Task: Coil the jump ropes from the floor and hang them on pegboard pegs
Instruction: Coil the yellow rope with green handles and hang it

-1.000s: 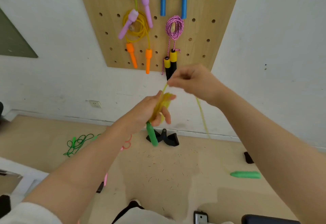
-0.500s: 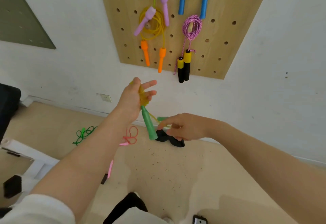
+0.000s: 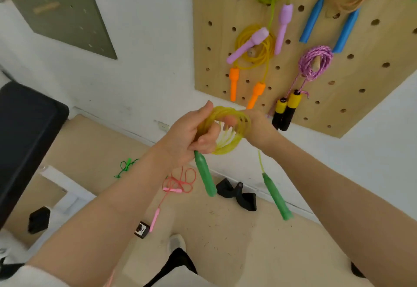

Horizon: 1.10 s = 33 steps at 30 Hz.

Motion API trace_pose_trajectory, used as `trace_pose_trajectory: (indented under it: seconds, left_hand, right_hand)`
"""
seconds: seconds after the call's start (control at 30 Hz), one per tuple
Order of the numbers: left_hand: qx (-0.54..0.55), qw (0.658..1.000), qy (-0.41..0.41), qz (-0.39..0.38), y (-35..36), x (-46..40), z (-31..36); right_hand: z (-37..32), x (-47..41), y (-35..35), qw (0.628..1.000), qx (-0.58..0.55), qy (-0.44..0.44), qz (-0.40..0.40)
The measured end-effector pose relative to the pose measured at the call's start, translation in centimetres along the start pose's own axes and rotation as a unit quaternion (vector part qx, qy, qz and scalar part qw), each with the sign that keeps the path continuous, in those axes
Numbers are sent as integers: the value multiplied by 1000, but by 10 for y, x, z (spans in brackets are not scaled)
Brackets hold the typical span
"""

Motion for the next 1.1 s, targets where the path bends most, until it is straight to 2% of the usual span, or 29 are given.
trace_pose_trajectory:
  seconds: [0.1, 0.2, 0.27, 0.33, 0.43, 0.5, 0.57, 0.67, 0.73, 0.83, 0.93, 1.1]
  left_hand:
    - [30, 992, 59, 111, -49, -13, 15]
    - [34, 962, 36, 268, -102, -23, 19]
    - [-14, 947, 5, 321, -129, -27, 17]
    - [-82, 939, -34, 331, -151, -29, 15]
    - [-185, 928, -70, 316, -181, -31, 13]
    - [-233, 924, -94, 287, -196, -31, 11]
    - [-252, 930, -119, 241, -202, -29, 10]
    - [-174, 958, -132, 186, -207, -28, 12]
    - [-101, 972, -145, 156, -210, -29, 20]
    - [-57, 978, -156, 124, -213, -35, 32]
    - [-75, 983, -148, 75, -208, -46, 40]
    - [-160, 972, -171, 4, -184, -65, 39]
  right_hand:
    - [5, -22, 32, 988, 65, 53, -128]
    - [-14, -42, 58, 963, 100, 74, -238]
    - [-31, -59, 70, 947, 130, 53, -288]
    - [-45, -79, 79, 934, 160, 18, -320]
    - [-65, -105, 84, 924, 134, 7, -358]
    - [-79, -124, 86, 921, 157, -25, -355]
    - [-90, -145, 90, 927, 196, -88, -307]
    - [-93, -171, 90, 961, 155, -148, -177]
    - [-86, -178, 90, 969, 122, -124, -173]
    - [-71, -179, 93, 965, 102, -23, -239]
    - [-59, -177, 92, 968, 7, 21, -248]
    - [-43, -165, 74, 979, -36, 50, -195]
Point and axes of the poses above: each hand's wrist, its own x-axis away from the middle knuckle, its own y-axis out of the palm, z = x × y, the point moved 2 cm from there along -x, towards the middle knuckle, and after that the axes turned 10 degrees about -x, right-handed, at the moved point
